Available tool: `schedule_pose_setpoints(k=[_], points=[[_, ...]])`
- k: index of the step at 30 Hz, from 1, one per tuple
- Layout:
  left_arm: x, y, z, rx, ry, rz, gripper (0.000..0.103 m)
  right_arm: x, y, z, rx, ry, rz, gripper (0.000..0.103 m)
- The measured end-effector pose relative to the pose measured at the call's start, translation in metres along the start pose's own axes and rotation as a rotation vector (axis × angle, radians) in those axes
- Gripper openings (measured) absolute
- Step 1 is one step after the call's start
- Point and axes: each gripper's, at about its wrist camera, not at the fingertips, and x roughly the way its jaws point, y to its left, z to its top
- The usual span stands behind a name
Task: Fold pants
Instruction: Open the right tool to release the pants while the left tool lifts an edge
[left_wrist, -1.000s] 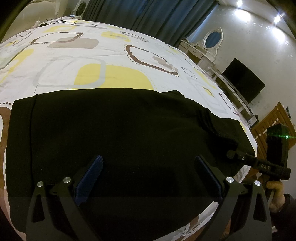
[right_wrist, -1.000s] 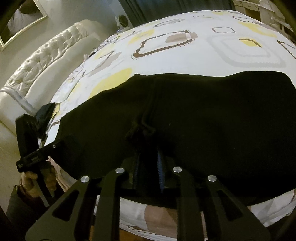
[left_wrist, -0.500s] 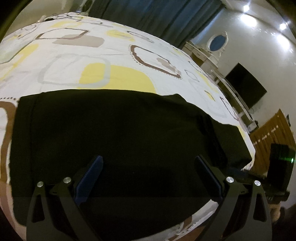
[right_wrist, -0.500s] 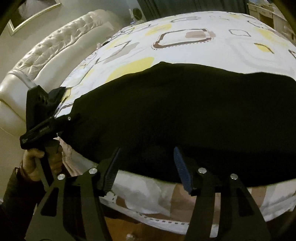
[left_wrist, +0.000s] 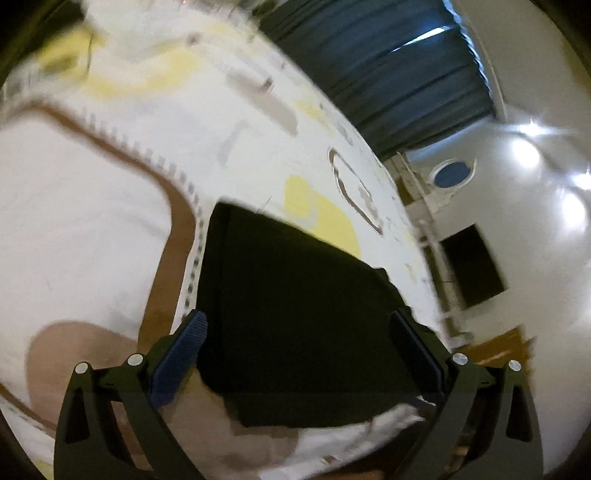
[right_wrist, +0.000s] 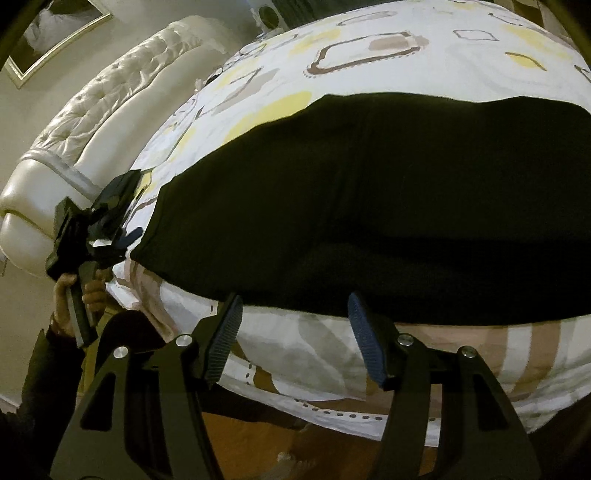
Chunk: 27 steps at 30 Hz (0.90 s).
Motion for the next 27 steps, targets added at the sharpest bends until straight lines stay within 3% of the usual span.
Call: schedule_pose_setpoints(k=[2, 9, 18, 22, 27], points=[[0.008, 0.009, 0.002, -0.034, 0.036, -0.001, 0.098, 0.001, 0.003, -0.001, -0.004, 0.004, 0.004, 0.06], [0.03, -0.001, 0.008, 0.045, 0.086, 0.055, 0.098, 0.002, 0.002, -0.001, 0.006, 0.013, 0.013, 0.06], [0.02, 0.009, 0.012, 0.005, 0.054, 0.065, 0.098, 0.002, 0.0, -0.002, 0.022, 0.014, 0.025, 0.06], [0.034, -0.004, 0.008, 0.113, 0.118, 0.143, 0.098, 0.004, 0.001, -0.003, 0.026, 0.014, 0.03, 0.061], [0.042, -0.01, 0.005, 0.126, 0.169, 0.085, 0.098, 0.005, 0.0, -0.001, 0.03, 0.019, 0.037, 0.061]])
